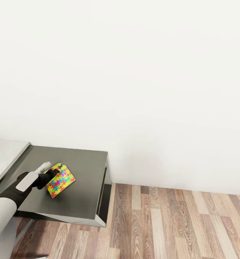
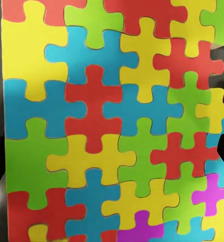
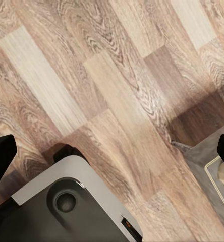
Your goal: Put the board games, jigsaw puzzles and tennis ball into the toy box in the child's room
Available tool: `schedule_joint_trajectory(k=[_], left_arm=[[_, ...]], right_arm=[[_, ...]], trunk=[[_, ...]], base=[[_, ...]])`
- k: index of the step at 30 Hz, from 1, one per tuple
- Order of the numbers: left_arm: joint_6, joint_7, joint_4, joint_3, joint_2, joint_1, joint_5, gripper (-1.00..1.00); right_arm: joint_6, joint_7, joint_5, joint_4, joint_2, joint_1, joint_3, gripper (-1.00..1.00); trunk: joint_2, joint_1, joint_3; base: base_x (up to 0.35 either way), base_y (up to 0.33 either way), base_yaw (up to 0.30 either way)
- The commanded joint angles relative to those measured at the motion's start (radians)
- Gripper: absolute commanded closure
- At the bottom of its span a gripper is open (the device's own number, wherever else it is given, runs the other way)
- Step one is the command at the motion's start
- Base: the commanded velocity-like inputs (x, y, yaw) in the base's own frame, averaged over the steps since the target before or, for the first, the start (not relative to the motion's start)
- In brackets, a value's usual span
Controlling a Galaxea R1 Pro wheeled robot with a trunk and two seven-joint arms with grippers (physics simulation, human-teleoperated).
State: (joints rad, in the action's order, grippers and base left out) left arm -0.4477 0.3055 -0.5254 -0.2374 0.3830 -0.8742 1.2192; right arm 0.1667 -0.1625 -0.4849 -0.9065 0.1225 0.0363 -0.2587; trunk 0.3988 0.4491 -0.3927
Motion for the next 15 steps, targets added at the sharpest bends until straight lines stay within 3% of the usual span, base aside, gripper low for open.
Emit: schedule_joint_trajectory(k=[1, 7, 11, 15], left_arm=[[0.0, 0.009, -0.002, -0.011, -0.051, 0.001, 0.028, -1.0], [-0.002, 0.003, -0.004, -0.011, -0.047, 0.001, 0.028, -1.0], [-0.003, -0.059, -0.004, -0.013, -0.046, 0.001, 0.027, -1.0], [-0.003, -0.074, -0.004, -0.014, -0.046, 0.001, 0.027, -1.0]], right_arm=[[0.005, -0.005, -0.008, -0.003, 0.0, 0.0, 0.001, -1.0], [0.005, -0.005, -0.008, -0.003, 0.0, 0.0, 0.001, -1.0], [0.005, -0.005, -0.008, -0.003, 0.0, 0.0, 0.001, -1.0], [0.005, -0.005, -0.008, -0.007, 0.0, 0.0, 0.001, -1.0]], trunk=[[0.001, 0.001, -0.002], [0.001, 0.001, 0.0], [0.001, 0.001, 0.0], [0.001, 0.001, 0.0]], base=[[0.0, -0.03, 0.0], [0.0, -0.008, -0.045], [0.0, -0.001, -0.007], [0.0, 0.0, 0.0]])
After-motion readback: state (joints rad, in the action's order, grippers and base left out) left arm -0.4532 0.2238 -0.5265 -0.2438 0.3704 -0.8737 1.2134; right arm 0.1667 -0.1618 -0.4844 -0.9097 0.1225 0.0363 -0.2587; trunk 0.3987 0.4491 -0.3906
